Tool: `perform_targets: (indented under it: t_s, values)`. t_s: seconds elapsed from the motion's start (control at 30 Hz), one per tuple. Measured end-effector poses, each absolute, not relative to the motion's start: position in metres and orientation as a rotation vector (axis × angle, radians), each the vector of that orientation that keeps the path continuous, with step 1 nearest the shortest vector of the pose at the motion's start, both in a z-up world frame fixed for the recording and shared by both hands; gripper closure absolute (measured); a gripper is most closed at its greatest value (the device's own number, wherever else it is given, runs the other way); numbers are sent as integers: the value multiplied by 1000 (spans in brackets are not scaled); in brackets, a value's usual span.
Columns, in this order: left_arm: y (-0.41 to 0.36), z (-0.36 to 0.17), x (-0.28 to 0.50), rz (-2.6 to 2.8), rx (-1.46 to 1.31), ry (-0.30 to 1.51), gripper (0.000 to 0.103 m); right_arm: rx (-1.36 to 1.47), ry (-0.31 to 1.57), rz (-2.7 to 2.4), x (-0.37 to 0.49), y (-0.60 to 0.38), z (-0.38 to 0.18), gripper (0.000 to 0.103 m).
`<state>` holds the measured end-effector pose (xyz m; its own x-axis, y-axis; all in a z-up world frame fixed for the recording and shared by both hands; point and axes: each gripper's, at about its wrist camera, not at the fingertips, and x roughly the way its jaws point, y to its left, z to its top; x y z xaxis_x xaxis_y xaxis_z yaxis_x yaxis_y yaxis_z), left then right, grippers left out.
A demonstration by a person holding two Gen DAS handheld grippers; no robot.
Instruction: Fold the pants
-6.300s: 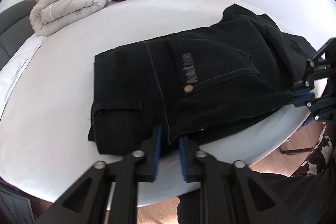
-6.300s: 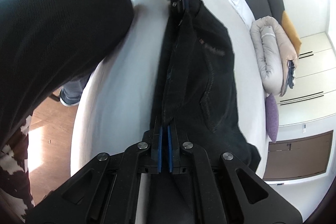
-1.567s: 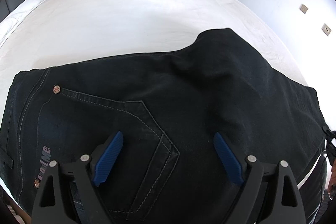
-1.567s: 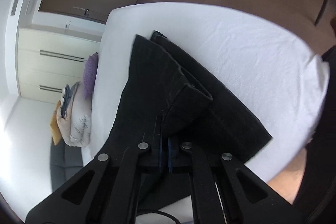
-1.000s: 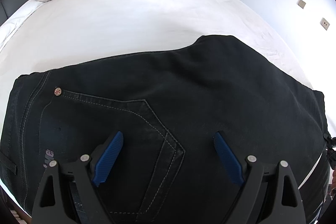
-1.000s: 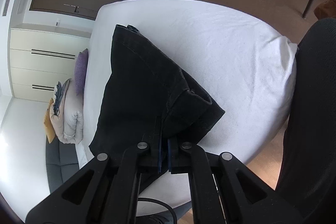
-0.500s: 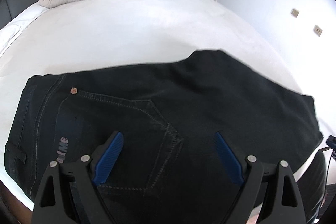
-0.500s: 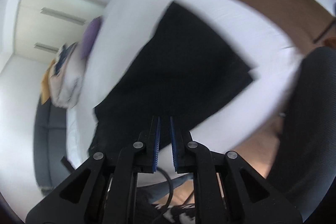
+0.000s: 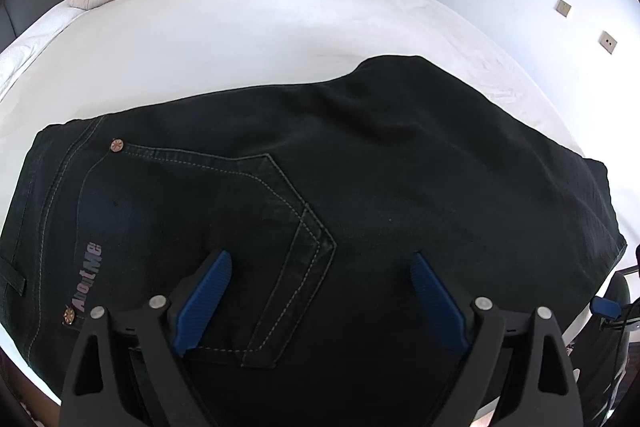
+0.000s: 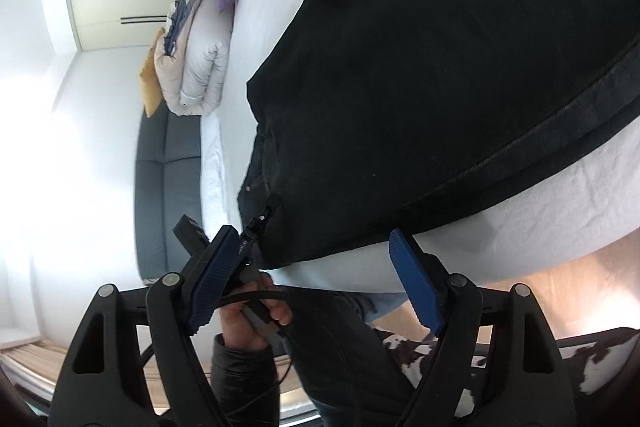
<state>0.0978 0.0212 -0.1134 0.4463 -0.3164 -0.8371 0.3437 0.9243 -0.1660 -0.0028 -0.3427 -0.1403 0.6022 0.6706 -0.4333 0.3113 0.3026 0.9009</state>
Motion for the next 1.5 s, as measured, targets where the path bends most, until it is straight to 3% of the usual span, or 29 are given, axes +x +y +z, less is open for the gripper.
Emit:
perform_targets:
  t_s: [0.27,0.6,0.73,0.77,0.87,1.2,1.3,1.4,1.5]
  values:
    - [14,-113,95,-404,32,1030,9,1338,981,346,17,-328,-146,42]
    - [12,-112,94,-405,37,1030,9,1396,1002,276,29,-335,-162,47]
    - [11,-112,94,-405,42,1031,9,1366,1022,249,35,-335,-167,78]
    - [9,-112,94,-404,45,1031,9,1363,1025,246,35,-334,-168,90]
    - [6,-113,93,-404,62,1031,9,1321,1045,231,33,-333,-171,99]
    - [11,-111,93,-405,56,1028,9,1217,1040,248,25,-336,-170,101]
    - [5,-101,88,-404,35,1022,9,1245,1064,249,19,-340,-168,97]
    - [6,-75,87,-431,6,968,9,1143,1127,253,6,-342,-147,97]
    - [-4,-56,96,-454,11,921,9,1019,1041,309,12,-341,-99,97]
